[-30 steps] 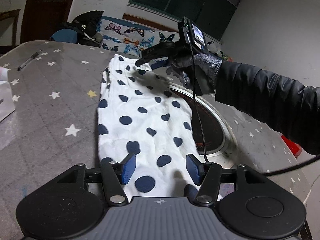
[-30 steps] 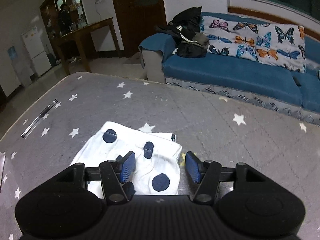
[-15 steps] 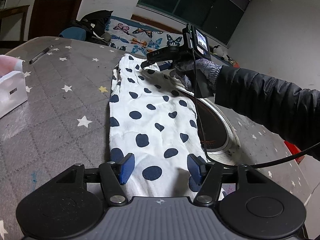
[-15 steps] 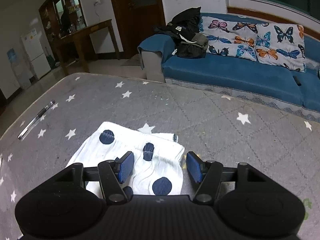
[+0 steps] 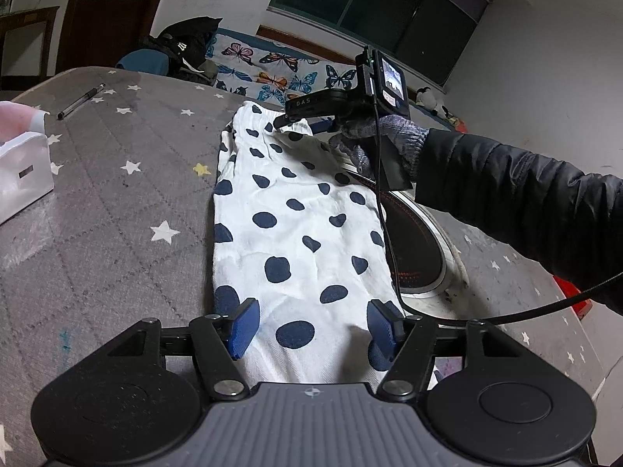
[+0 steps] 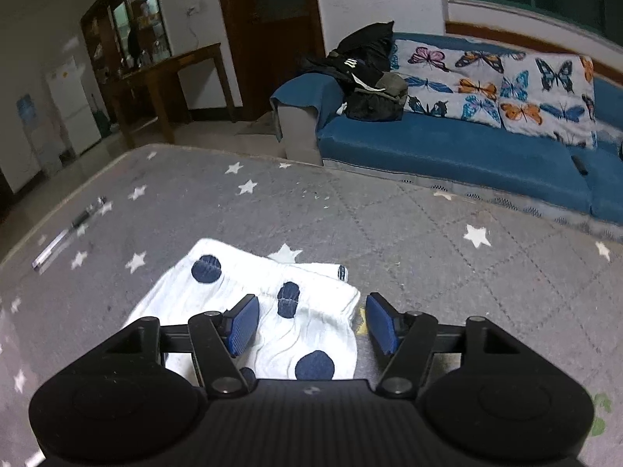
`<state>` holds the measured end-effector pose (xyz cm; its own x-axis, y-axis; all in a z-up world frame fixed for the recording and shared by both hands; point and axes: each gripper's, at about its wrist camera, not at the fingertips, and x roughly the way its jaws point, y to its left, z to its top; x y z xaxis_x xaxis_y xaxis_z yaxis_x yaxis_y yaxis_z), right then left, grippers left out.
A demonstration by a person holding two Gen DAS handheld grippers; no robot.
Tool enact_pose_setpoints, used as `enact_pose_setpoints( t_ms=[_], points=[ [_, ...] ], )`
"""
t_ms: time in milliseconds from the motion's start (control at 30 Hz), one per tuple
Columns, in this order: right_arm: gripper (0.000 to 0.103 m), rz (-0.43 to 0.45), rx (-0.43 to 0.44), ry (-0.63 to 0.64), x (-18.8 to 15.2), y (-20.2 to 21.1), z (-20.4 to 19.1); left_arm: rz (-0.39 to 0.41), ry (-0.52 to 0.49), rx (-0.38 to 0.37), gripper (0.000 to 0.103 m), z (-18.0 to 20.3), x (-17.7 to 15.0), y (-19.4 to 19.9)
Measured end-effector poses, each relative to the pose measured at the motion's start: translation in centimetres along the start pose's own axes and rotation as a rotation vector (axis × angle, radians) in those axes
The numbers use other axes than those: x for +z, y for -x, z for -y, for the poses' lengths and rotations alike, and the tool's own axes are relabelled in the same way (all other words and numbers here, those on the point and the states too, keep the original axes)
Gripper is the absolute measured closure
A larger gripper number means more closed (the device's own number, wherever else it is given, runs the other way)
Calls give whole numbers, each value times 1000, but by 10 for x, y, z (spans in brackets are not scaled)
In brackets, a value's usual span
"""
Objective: Fold clothes
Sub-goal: 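Move the open right gripper to the waistband end of the pants, then grasp the waistband end with the right gripper and lift it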
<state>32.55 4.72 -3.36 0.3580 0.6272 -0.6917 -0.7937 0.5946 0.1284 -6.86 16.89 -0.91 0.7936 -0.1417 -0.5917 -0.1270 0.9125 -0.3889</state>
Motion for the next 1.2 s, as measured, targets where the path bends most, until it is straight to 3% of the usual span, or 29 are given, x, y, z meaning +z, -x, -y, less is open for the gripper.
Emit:
enact_pose_setpoints(
  t_ms=[100, 200, 300, 333, 500, 567, 767, 833, 933, 1033, 1100, 1200],
  points=[
    [51, -5, -6, 38, 0, 0, -4, 0, -1, 0, 38, 0, 0, 0],
    [52, -7, 5, 25, 1, 1, -2, 2, -3, 2, 37, 1, 0, 1],
    [48, 3, 12, 5, 1, 2, 0, 5, -4, 5, 36, 0, 0, 4],
    [42, 5, 14, 0, 1, 2, 1, 6, -3, 6, 36, 0, 1, 4],
    [31, 11, -3, -16, 1, -2, 4, 5, 5, 16, 35, -3, 1, 5],
    [31, 10, -5, -2, 0, -3, 4, 5, 11, 17, 34, -4, 1, 6],
    [53, 6, 17, 32, 1, -3, 0, 5, 26, 21, 33, -6, 3, 8],
    [67, 2, 21, 32, 2, -3, 0, 6, 26, 24, 32, -7, 3, 7],
    [79, -5, 35, 25, 4, -1, 0, 4, 26, 26, 32, -7, 3, 6],
    [77, -13, 47, 18, 7, 2, 2, 4, 27, 28, 30, -7, 3, 6],
    [59, -18, 37, 22, 9, 6, 4, 4, 27, 29, 30, -7, 3, 5],
    [60, -19, 30, 31, 11, 17, 9, 3, 27, 32, 30, -7, 3, 5]
  ],
)
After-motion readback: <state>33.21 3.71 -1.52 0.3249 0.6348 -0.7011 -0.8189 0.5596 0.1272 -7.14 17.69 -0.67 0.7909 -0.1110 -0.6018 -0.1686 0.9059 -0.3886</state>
